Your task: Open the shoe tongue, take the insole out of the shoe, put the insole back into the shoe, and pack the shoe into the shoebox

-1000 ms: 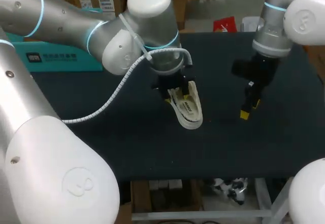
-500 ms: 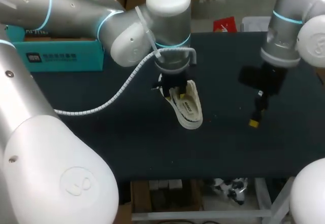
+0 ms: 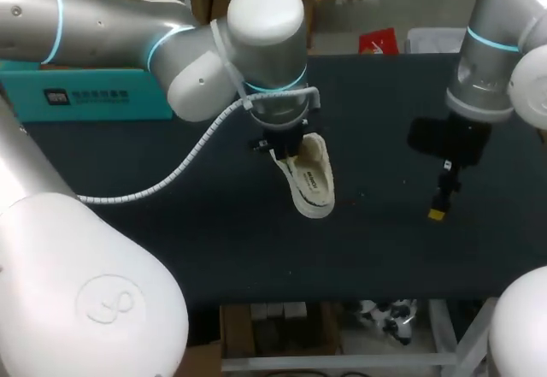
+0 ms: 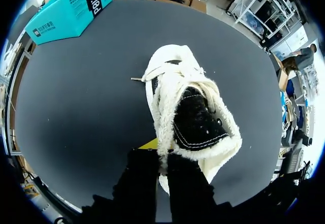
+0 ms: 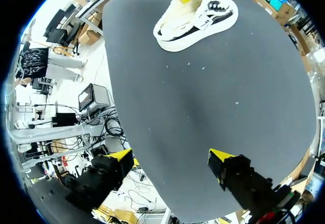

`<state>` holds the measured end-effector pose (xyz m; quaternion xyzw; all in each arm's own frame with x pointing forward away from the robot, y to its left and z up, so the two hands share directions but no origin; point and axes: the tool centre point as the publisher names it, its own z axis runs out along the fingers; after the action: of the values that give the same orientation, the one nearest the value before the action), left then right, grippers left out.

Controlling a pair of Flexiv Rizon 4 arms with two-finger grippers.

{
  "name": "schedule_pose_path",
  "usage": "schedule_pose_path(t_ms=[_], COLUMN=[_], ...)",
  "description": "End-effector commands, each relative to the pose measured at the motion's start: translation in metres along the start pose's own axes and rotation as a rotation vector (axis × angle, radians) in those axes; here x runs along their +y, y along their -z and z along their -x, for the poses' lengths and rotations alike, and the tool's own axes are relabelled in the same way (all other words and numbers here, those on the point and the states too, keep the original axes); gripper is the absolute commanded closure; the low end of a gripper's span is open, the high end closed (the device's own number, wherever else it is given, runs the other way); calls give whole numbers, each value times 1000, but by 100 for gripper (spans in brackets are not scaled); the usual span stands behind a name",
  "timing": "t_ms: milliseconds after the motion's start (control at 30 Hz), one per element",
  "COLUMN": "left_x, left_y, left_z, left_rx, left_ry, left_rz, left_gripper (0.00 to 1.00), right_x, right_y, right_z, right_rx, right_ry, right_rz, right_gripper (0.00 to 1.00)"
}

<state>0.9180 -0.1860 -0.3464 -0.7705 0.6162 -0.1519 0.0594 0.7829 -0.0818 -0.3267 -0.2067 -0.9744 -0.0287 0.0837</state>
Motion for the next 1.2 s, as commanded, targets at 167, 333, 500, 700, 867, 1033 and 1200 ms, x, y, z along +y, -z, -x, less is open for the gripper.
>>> schedule_pose_path(t_ms=[167, 333, 500, 700, 867, 1033, 1200], left_x=[4, 0, -4, -5, -11, -36, -88], left_y=[31, 51, 71, 89, 98, 121, 164], left_z=[20, 21, 23, 26, 31, 50, 84], left_rx=[190, 272, 354, 433, 502, 586, 691], left_ry=[-35, -112, -243, -380, -501, -652, -833], left_rz=[-82, -128, -169, -200, -223, -256, -320], left_gripper=[100, 100, 100, 100, 100, 100, 100], right_x=[0, 1, -7, -11, -15, -15, -15], right_y=[1, 6, 20, 28, 32, 32, 32], right_z=[0, 1, -1, 1, 9, 9, 9], right_rx=[3, -48, -174, -266, -258, -258, -258], right_ry=[0, 30, 333, 589, 772, 772, 772], right_rz=[-4, -49, -10, -1, 80, 80, 80], right_gripper=[0, 0, 0, 0, 0, 0, 0])
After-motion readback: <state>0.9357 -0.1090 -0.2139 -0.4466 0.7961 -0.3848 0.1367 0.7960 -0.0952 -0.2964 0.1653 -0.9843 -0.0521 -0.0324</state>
